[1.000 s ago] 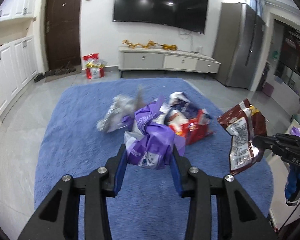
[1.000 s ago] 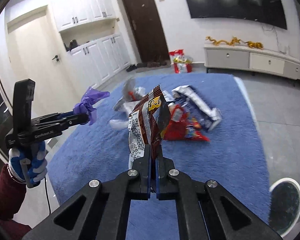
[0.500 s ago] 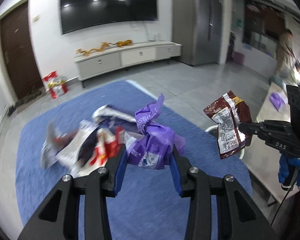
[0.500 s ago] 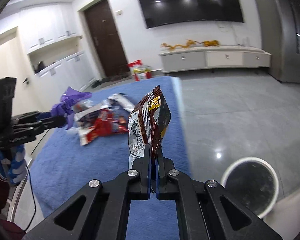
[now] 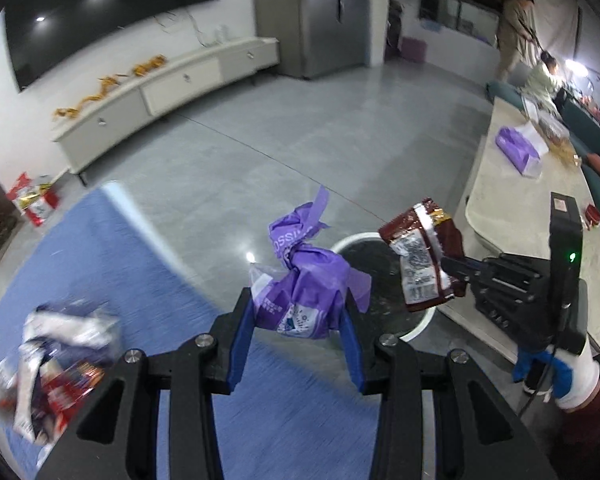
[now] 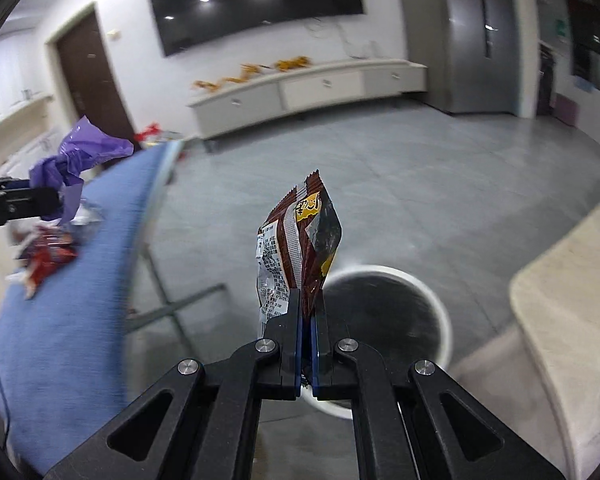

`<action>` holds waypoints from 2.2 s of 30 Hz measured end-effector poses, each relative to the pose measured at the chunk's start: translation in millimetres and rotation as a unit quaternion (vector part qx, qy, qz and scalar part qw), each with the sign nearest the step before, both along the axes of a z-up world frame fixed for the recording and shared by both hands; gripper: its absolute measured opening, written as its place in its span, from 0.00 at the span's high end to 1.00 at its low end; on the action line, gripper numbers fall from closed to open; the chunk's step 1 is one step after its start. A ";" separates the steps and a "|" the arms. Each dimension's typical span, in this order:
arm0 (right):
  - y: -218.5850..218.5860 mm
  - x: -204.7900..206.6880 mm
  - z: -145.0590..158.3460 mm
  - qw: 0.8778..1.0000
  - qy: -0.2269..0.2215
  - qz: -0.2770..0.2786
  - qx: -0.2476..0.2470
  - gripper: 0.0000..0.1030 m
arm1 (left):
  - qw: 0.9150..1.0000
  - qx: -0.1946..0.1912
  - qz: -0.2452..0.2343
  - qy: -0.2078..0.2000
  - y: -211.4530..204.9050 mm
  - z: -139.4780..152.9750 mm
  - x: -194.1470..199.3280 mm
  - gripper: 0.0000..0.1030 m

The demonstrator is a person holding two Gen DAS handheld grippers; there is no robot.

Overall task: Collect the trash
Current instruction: 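Carry both items over the trash bin and open both tools to drop them, then grasp the white milk carton with the left tool while the right tool grasps the red chip bag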

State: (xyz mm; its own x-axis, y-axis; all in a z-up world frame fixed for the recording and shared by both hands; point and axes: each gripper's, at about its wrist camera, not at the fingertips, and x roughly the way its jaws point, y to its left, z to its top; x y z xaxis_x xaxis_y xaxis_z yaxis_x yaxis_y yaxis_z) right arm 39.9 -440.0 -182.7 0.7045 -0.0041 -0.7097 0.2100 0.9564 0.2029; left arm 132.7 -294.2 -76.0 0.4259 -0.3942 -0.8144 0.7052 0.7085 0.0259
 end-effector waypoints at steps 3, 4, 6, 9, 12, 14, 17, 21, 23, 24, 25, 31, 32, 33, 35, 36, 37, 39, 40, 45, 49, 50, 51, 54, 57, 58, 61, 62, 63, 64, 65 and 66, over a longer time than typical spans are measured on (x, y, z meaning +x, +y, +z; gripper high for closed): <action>-23.6 10.7 -20.0 0.999 0.023 -0.027 -0.007 0.97 | 1.000 0.010 -0.007 0.028 -41.8 -20.4 9.9 0.61; -29.8 14.0 -25.8 0.999 0.029 -0.033 -0.006 0.97 | 0.999 0.013 -0.008 0.036 -53.9 -27.8 13.9 0.61; -41.7 22.2 -39.0 0.998 0.042 -0.046 -0.002 0.97 | 0.999 0.016 -0.007 0.049 -73.0 -41.8 22.0 0.61; -54.2 34.2 -58.1 0.997 0.058 -0.058 0.003 0.96 | 0.997 0.012 -0.006 0.073 -97.7 -63.2 32.0 0.60; -59.7 41.4 -79.6 0.995 0.071 -0.070 0.009 0.91 | 0.995 0.005 -0.001 0.096 -116.7 -85.9 42.8 0.58; -64.4 45.9 -94.5 0.993 0.082 -0.081 0.012 0.89 | 0.994 -0.003 0.002 0.111 -125.0 -98.9 49.3 0.55; -71.6 46.3 -107.7 0.991 0.087 -0.095 0.026 0.83 | 0.989 -0.019 0.008 0.145 -129.7 -114.1 56.4 0.54; -72.0 40.2 -111.2 0.990 0.093 -0.098 0.027 0.68 | 0.987 -0.037 0.010 0.155 -124.7 -112.1 56.7 0.52; -71.0 37.5 -107.7 0.991 0.093 -0.095 0.022 0.67 | 0.987 -0.043 0.010 0.152 -119.6 -104.9 55.4 0.51; -68.9 35.8 -103.2 0.991 0.091 -0.094 0.020 0.65 | 0.988 -0.045 0.011 0.147 -114.8 -99.4 53.8 0.51; -66.5 33.7 -97.4 0.992 0.087 -0.094 0.019 0.65 | 0.989 -0.049 0.011 0.139 -109.1 -91.7 50.9 0.51; -49.4 25.0 -57.0 0.995 0.051 -0.080 0.026 0.56 | 0.989 -0.093 0.030 0.107 -61.8 -43.1 33.6 0.51; -43.1 22.9 -48.3 0.996 0.043 -0.075 0.025 0.54 | 0.990 -0.099 0.032 0.100 -52.3 -33.8 29.9 0.52; -35.4 20.6 -35.7 0.997 0.033 -0.067 0.023 0.51 | 0.990 -0.102 0.034 0.090 -39.8 -23.5 24.9 0.52; -22.1 17.1 -15.3 0.998 0.016 -0.054 0.019 0.48 | 0.991 -0.110 0.035 0.075 -18.2 -7.8 17.3 0.51; -12.9 14.6 -1.5 0.999 0.004 -0.045 0.015 0.47 | 0.991 -0.112 0.036 0.064 -2.9 1.9 11.5 0.51; -3.1 12.3 12.3 0.999 -0.008 -0.035 0.012 0.46 | 0.991 -0.113 0.037 0.057 6.7 6.9 8.0 0.51; 12.1 11.9 32.0 1.000 -0.023 -0.019 0.007 0.44 | 0.992 -0.112 0.041 0.037 34.6 18.8 -1.1 0.49; 22.5 10.7 43.5 0.999 -0.032 -0.007 0.003 0.44 | 0.993 -0.110 0.044 0.024 49.5 23.2 -5.4 0.47; 72.3 9.5 82.8 0.997 -0.056 0.044 -0.017 0.40 | 0.991 -0.105 0.083 -0.011 129.9 32.2 -15.7 0.45; 112.5 12.7 104.2 0.994 -0.066 0.086 -0.031 0.39 | 0.986 -0.106 0.128 -0.024 201.5 29.5 -19.0 0.45; 121.0 14.1 108.7 0.993 -0.068 0.095 -0.033 0.38 | 0.984 -0.107 0.138 -0.026 218.0 28.8 -19.4 0.45; 131.6 15.1 114.0 0.991 -0.071 0.106 -0.035 0.38 | 0.983 -0.107 0.149 -0.030 234.4 28.1 -20.2 0.45; 160.6 18.2 125.1 0.987 -0.073 0.135 -0.040 0.36 | 0.977 -0.101 0.181 -0.045 283.5 23.1 -22.0 0.45; 188.6 24.0 130.5 0.983 -0.071 0.162 -0.046 0.34 | 0.973 -0.086 0.206 -0.063 324.7 15.0 -22.5 0.44; 199.4 27.3 131.2 0.981 -0.069 0.173 -0.047 0.33 | 0.972 -0.085 0.209 -0.063 335.5 13.0 -21.9 0.44; 222.9 36.8 128.3 0.978 -0.062 0.197 -0.042 0.33 | 0.976 -0.095 0.189 -0.050 348.6 10.3 -19.3 0.44; 232.7 43.0 125.5 0.976 -0.058 0.207 -0.036 0.33 | 0.978 -0.097 0.178 -0.047 347.3 10.6 -16.7 0.44; 239.1 47.7 123.7 0.975 -0.055 0.212 -0.032 0.33 | 0.980 -0.098 0.166 -0.046 345.8 10.9 -11.8 0.44; 246.0 52.2 121.1 0.974 -0.052 0.218 -0.030 0.33 | 0.981 -0.097 0.160 -0.044 343.7 10.0 -8.1 0.44; 253.6 57.4 117.8 0.973 -0.047 0.224 -0.030 0.33 | 0.983 -0.099 0.151 -0.038 341.5 9.5 -0.9 0.44; 262.3 62.5 113.8 0.972 -0.042 0.231 -0.031 0.33 | 0.984 -0.102 0.145 -0.027 339.2 8.4 10.5 0.44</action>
